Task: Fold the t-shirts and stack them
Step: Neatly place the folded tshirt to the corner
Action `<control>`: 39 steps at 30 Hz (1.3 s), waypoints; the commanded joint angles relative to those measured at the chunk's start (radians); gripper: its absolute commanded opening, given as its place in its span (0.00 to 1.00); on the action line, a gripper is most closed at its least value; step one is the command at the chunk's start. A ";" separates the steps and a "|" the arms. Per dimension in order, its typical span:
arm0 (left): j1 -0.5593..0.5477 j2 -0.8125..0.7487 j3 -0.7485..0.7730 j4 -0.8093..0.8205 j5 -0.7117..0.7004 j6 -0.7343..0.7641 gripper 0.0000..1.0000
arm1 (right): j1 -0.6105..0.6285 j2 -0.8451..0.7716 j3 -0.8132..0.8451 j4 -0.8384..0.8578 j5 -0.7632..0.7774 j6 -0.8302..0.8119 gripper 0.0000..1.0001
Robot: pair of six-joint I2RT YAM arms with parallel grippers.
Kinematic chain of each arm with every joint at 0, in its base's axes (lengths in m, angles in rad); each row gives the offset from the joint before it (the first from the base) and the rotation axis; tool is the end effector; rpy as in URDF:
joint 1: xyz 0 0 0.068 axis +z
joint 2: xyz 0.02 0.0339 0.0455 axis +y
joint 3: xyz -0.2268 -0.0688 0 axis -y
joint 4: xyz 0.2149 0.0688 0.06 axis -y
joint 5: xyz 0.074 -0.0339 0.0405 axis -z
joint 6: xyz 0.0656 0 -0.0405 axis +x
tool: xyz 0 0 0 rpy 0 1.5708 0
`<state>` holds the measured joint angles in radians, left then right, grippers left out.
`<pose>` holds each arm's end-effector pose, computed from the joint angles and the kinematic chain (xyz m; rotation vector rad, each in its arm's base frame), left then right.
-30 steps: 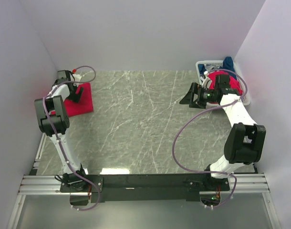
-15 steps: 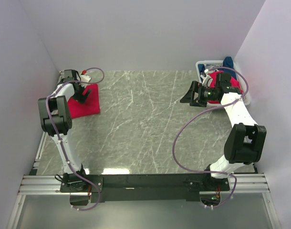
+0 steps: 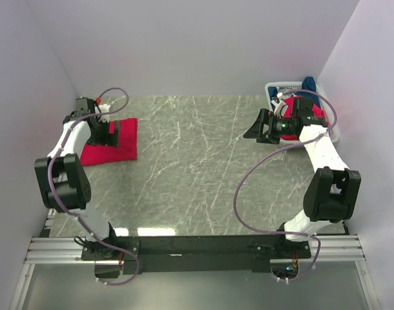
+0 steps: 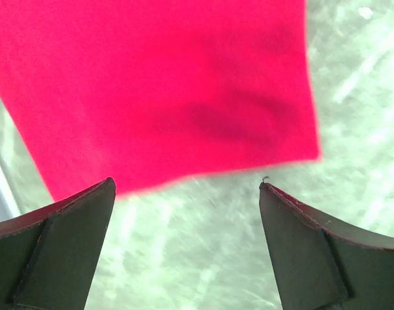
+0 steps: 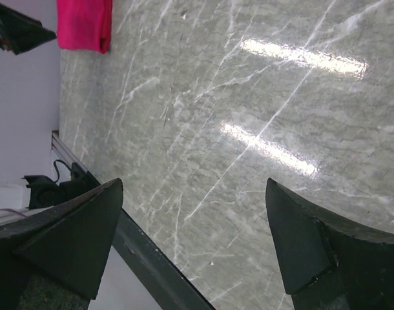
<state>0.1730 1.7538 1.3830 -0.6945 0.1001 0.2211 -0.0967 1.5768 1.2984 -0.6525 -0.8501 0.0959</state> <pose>0.3466 0.0539 0.1927 0.0971 2.6253 0.0038 0.3178 0.0187 0.2448 -0.1228 2.3335 1.0457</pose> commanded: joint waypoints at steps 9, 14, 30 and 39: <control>-0.044 -0.054 -0.234 0.084 -0.095 -0.282 0.99 | -0.008 -0.041 0.018 0.021 -0.027 0.021 0.97; -0.070 0.027 -0.228 0.113 -0.177 -0.331 0.99 | -0.009 -0.034 0.013 0.024 -0.029 0.022 0.97; -0.041 0.289 -0.021 0.116 -0.270 -0.137 0.99 | -0.017 -0.008 0.050 -0.009 -0.001 -0.012 0.98; -0.017 0.375 0.128 0.076 -0.241 -0.043 0.99 | -0.018 0.006 0.045 -0.003 -0.003 -0.004 0.98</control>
<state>0.1436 2.0487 1.4925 -0.6144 -0.0772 0.1173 -0.1059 1.5768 1.3083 -0.6594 -0.8539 0.1024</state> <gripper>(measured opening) 0.994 0.976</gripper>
